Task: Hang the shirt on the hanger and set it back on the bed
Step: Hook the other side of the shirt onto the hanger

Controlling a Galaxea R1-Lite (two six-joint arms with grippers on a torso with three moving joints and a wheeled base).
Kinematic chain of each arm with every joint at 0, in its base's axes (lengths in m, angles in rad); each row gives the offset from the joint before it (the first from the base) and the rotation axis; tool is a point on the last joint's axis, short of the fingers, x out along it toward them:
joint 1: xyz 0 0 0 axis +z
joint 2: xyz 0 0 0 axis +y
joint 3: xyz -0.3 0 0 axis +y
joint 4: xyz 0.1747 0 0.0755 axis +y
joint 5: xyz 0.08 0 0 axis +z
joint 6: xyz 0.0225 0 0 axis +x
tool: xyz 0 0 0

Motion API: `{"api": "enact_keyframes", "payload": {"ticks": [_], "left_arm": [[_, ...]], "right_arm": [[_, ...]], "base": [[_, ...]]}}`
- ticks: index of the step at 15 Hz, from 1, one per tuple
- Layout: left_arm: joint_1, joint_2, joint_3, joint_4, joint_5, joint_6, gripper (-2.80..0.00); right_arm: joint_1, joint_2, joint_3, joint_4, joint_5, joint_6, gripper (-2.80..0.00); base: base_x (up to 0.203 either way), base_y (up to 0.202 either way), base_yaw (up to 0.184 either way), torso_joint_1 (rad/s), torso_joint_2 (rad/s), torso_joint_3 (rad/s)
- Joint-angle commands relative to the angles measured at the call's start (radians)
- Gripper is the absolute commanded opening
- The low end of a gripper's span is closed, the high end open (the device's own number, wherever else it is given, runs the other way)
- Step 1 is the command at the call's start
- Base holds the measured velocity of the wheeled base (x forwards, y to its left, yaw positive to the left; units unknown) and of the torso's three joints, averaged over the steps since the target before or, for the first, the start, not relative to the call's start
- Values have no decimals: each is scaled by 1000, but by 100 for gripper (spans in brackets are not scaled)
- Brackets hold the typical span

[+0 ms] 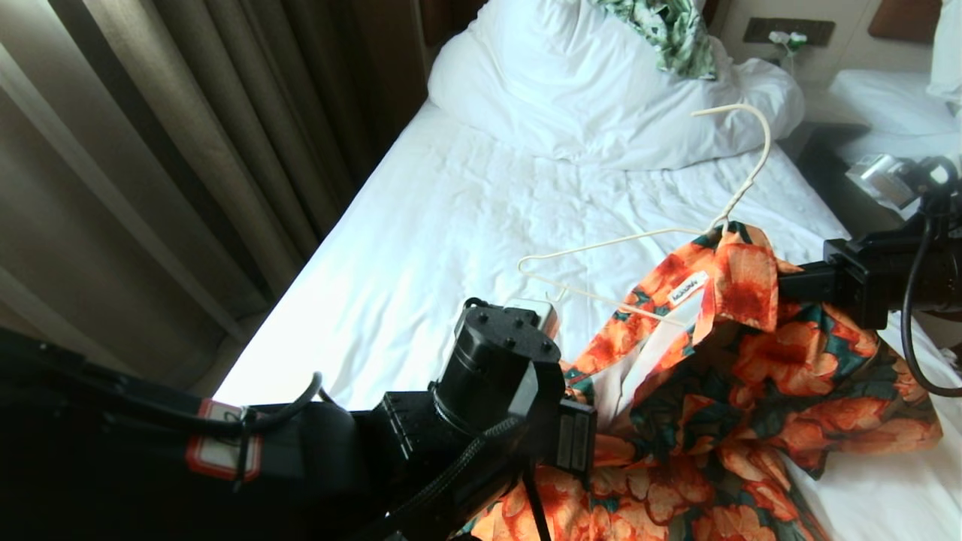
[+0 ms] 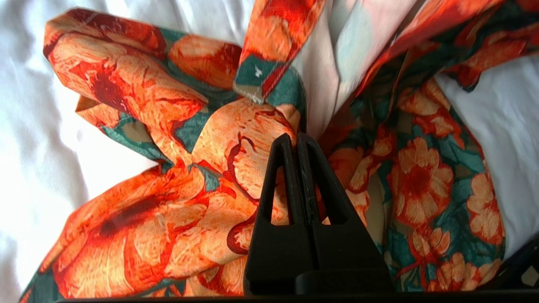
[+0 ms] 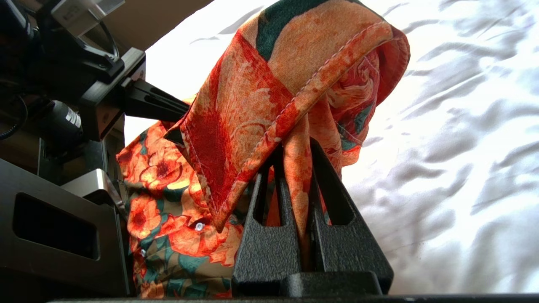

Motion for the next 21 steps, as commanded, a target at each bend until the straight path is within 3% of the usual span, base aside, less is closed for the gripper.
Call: {"api": "enact_keyframes", "payload": {"ticks": [1, 5, 7, 15, 21], "left_arm": [[-3, -11, 22, -2, 3, -10, -280], [-11, 22, 81, -6, -4, -30, -280], [-44, 75, 82, -7, -5, -65, -280], [-101, 125, 83, -65, 5, -77, -280], [-108, 93, 83, -132, 11, -55, -280]], "right_arm": [[1, 1, 4, -4, 5, -5, -280], [2, 54, 47, -73, -42, -15, -280], [2, 72, 129, -126, -70, -24, -280], [-45, 43, 436, -279, -198, -65, -280], [-92, 75, 447, -333, -241, -68, -280]], "base": [[0, 0, 0, 0, 0, 0], [0, 0, 0, 0, 0, 0], [0, 0, 0, 0, 0, 0], [0, 0, 0, 0, 0, 0], [0, 0, 0, 0, 0, 0]]}}
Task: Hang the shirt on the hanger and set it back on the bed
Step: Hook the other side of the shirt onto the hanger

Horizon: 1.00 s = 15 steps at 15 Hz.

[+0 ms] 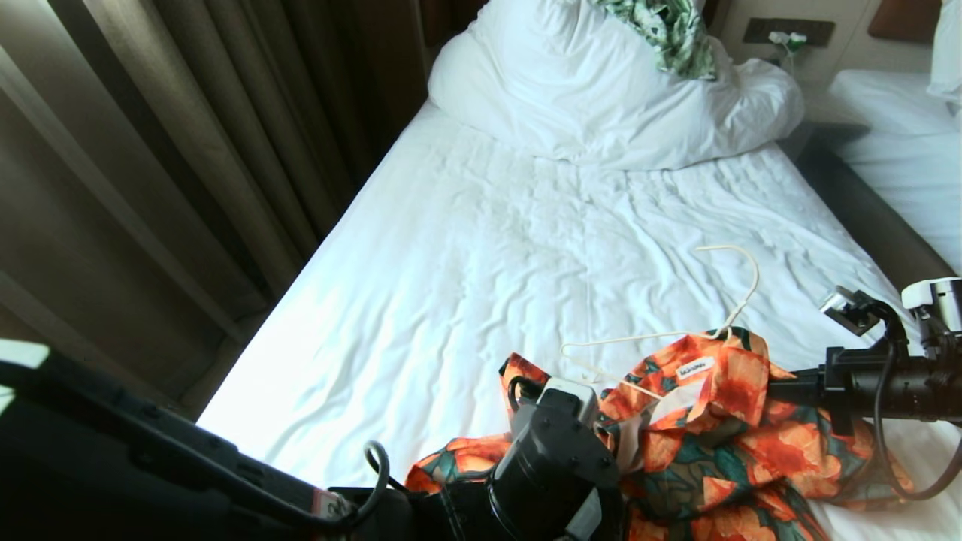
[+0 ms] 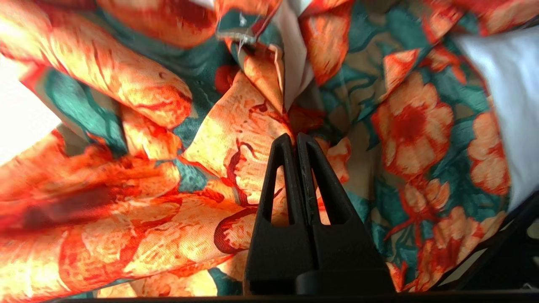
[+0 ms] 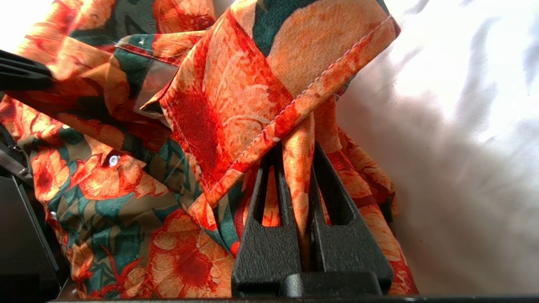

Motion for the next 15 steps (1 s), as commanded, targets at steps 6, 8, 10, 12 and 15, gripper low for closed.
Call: {"api": "enact_keyframes", "payload": {"ticks": [6, 8, 10, 12, 15], "left_arm": [[-40, -38, -146, 37, 1, 45, -280], [-40, -10, -109, 32, 2, 45, 0], [-41, -7, -89, 33, 1, 43, 0], [-63, -35, -87, 37, 2, 45, 0], [-86, -24, -112, 34, -3, 56, 0]], "right_arm": [[-4, 47, -33, -4, 3, -3, -280], [-4, 47, -33, -4, 5, -4, -280], [-4, 48, -34, -5, 5, -4, -280], [-4, 51, -34, -5, 5, -4, -280], [-4, 53, -33, -5, 5, -4, -280]], "base": [[0, 0, 0, 0, 0, 0], [0, 0, 0, 0, 0, 0], [0, 0, 0, 0, 0, 0], [0, 0, 0, 0, 0, 0], [0, 0, 0, 0, 0, 0]]}}
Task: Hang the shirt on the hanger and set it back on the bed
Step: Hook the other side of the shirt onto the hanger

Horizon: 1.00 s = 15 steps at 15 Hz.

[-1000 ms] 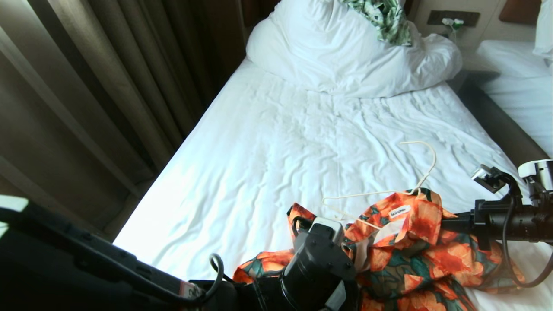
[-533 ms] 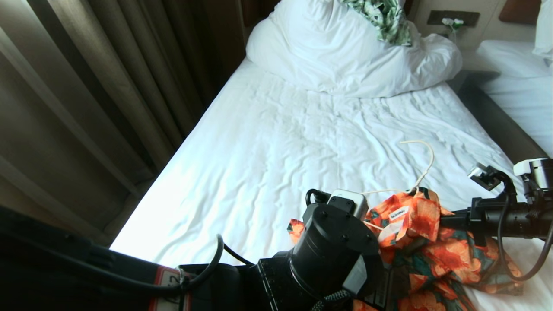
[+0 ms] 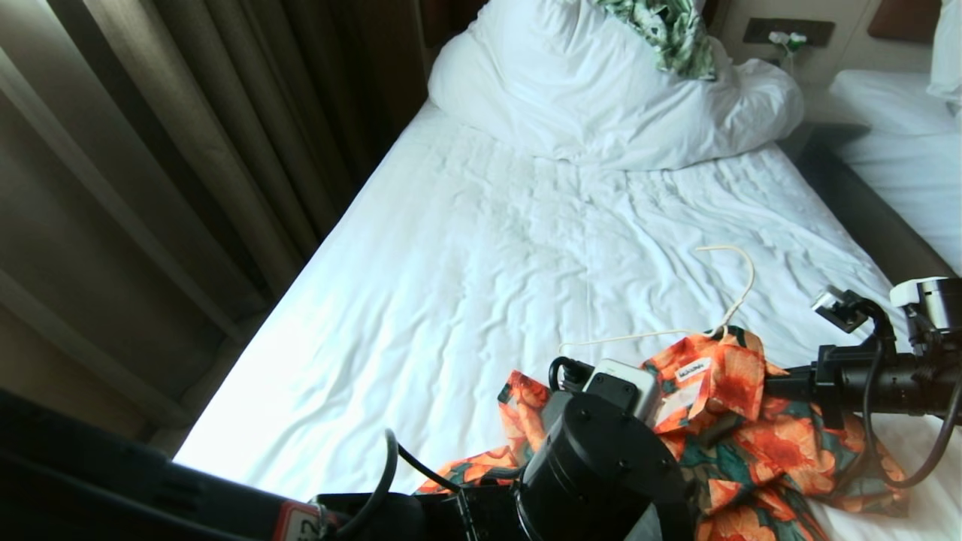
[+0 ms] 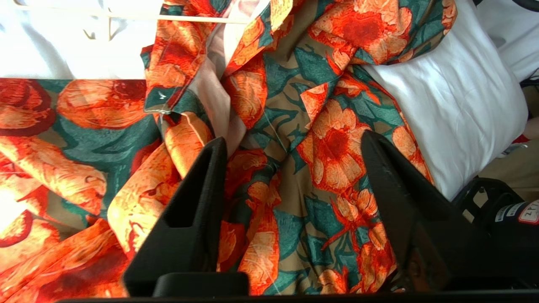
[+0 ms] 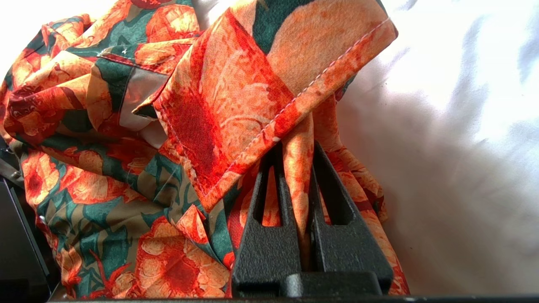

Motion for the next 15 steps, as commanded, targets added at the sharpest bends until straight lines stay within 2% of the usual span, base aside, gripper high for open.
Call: {"api": "enact_keyframes", "payload": {"ticks": [1, 4, 6, 8, 15], "left_arm": [[0, 37, -9, -6, -1, -5, 0], [52, 132, -26, -55, -21, -9, 0], [95, 182, -67, -80, -73, -2, 0], [124, 221, -97, -81, -89, -1, 0], [120, 178, -74, -64, -80, -2, 0]], "right_arm": [[0, 1, 2, -1, 5, -3, -280], [0, 1, 1, -1, 5, -4, -280], [0, 3, 5, -1, 5, -5, -280], [0, 6, 7, -1, 5, -9, -280], [-1, 3, 11, -42, 7, -8, -280]], "base": [[0, 0, 0, 0, 0, 0], [0, 0, 0, 0, 0, 0], [0, 0, 0, 0, 0, 0], [0, 0, 0, 0, 0, 0], [0, 0, 0, 0, 0, 0]]}}
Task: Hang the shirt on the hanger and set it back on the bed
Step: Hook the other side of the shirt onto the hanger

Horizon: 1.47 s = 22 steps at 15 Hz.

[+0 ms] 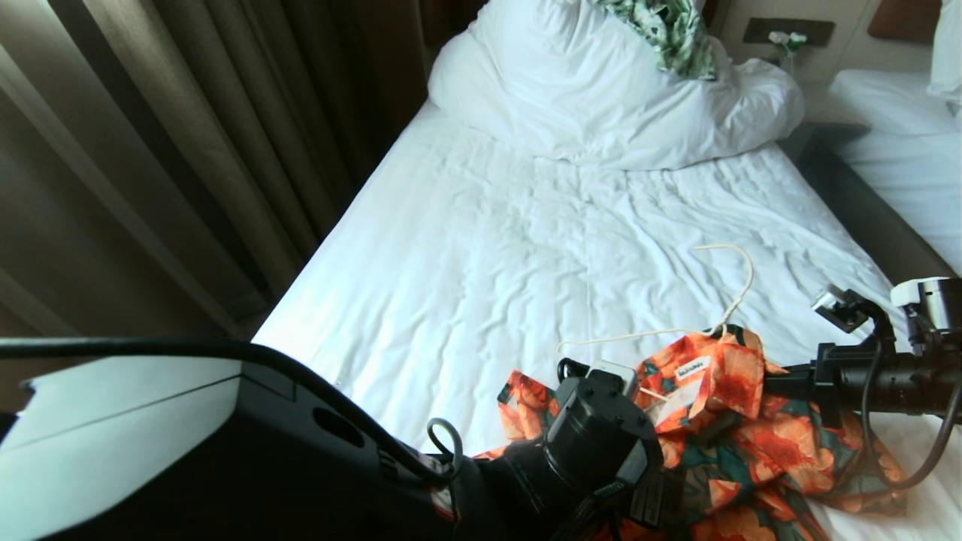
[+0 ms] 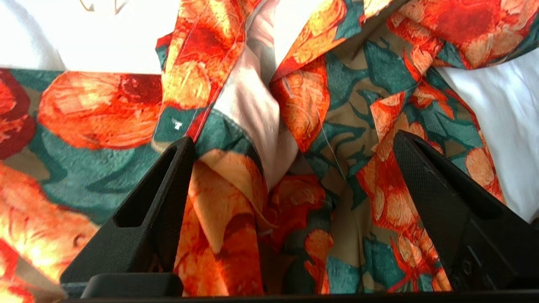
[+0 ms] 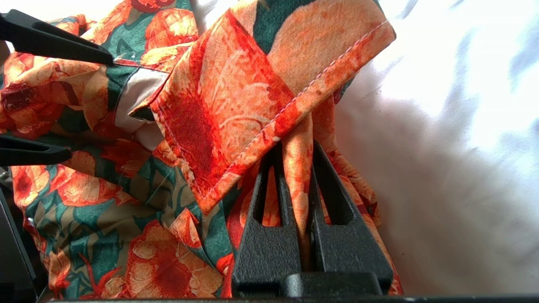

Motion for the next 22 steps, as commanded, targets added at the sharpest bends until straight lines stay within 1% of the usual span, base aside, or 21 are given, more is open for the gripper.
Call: {"api": "enact_keyframes", "payload": {"ticks": [1, 4, 10, 13, 18, 22], "left_arm": [[-4, -33, 11, -1, 6, -3, 0], [-29, -55, 40, -1, 8, -3, 0], [-26, 10, 28, -11, 8, -4, 0], [-24, 14, -7, -6, 7, -1, 0], [-23, 95, -52, -10, 5, -1, 0], [-12, 96, -105, -2, 5, 7, 0]], "right_arm": [[0, 2, 1, -2, 5, -3, -280], [0, 7, -1, -3, 5, -3, -280], [0, -7, -1, -2, 5, -3, -280], [2, -2, -1, -2, 5, -3, -280], [-4, -15, -4, -3, 5, -3, -280], [-4, -14, -6, -3, 5, -3, -280]], "base": [[0, 0, 0, 0, 0, 0], [0, 0, 0, 0, 0, 0], [0, 0, 0, 0, 0, 0], [0, 0, 0, 0, 0, 0], [0, 0, 0, 0, 0, 0], [0, 0, 0, 0, 0, 0]]}}
